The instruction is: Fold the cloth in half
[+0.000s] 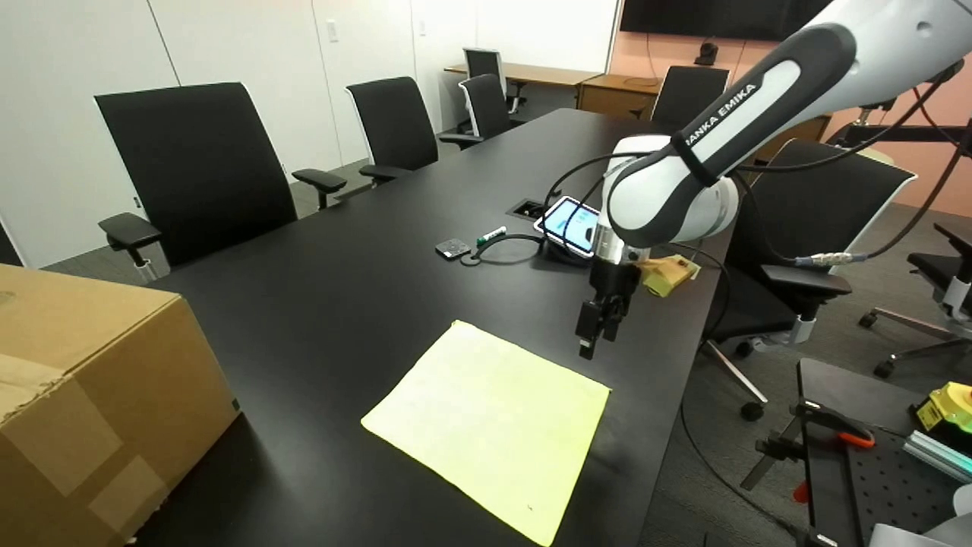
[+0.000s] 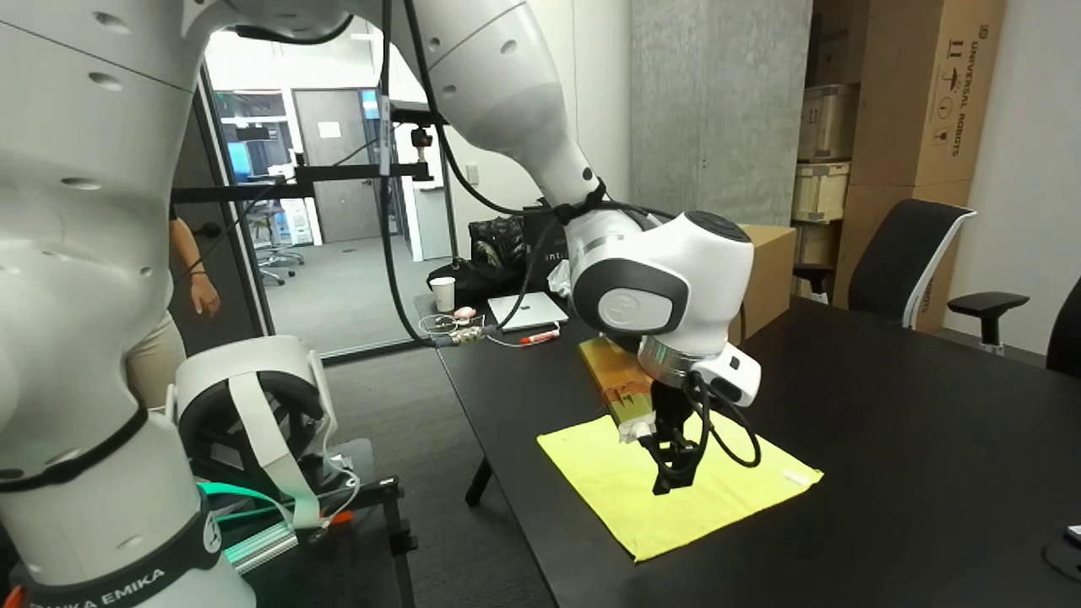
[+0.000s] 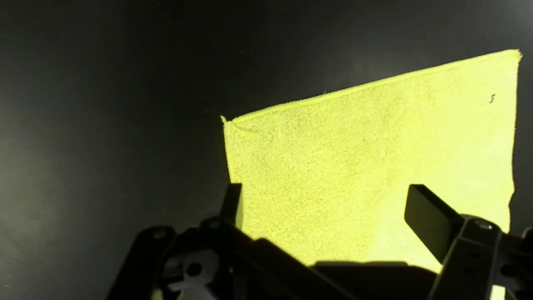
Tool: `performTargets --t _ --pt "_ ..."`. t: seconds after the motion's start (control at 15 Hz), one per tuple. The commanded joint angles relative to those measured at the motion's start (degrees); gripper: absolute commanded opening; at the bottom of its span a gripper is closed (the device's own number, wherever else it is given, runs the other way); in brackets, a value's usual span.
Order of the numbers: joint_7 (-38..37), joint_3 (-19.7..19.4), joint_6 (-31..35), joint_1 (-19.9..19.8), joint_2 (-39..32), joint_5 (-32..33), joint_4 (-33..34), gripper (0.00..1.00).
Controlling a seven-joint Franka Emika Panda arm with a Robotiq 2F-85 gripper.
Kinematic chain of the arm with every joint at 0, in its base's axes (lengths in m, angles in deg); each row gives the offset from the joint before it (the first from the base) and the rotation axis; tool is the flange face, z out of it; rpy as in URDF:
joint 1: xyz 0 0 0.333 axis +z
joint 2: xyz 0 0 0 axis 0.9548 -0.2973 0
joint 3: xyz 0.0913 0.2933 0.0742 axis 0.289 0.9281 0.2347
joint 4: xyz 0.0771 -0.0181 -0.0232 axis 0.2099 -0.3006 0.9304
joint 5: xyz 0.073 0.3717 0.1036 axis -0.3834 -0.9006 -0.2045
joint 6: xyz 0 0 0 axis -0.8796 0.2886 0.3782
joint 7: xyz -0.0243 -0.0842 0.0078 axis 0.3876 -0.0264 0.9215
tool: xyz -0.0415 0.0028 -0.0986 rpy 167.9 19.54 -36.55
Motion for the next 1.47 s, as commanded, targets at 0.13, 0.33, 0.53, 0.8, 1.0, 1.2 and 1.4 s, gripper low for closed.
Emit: performTargets --t 0.13,0.33,0.53,0.8,1.0,1.2,1.4 --pt "-2.95 3.49 2.02 -3.05 -7.03 0.4 4.67 1.0" --pt "-4.19 4.42 1.8 -3.88 -8.57 0.28 5.0 1.0" --pt "-5.25 5.08 1.95 -4.65 -10.04 -0.22 5.03 1.0" --pt "-4.24 6.13 4.98 -5.95 -12.56 -0.56 4.92 1.0" --pt "-2.36 8.04 5.92 -7.98 -13.73 -0.81 4.88 1.0" --pt "-0.69 10.5 6.18 -10.14 -14.12 -1.49 4.85 1.0" --pt "0.64 12.3 5.86 -11.43 -14.48 -1.8 5.22 1.0"
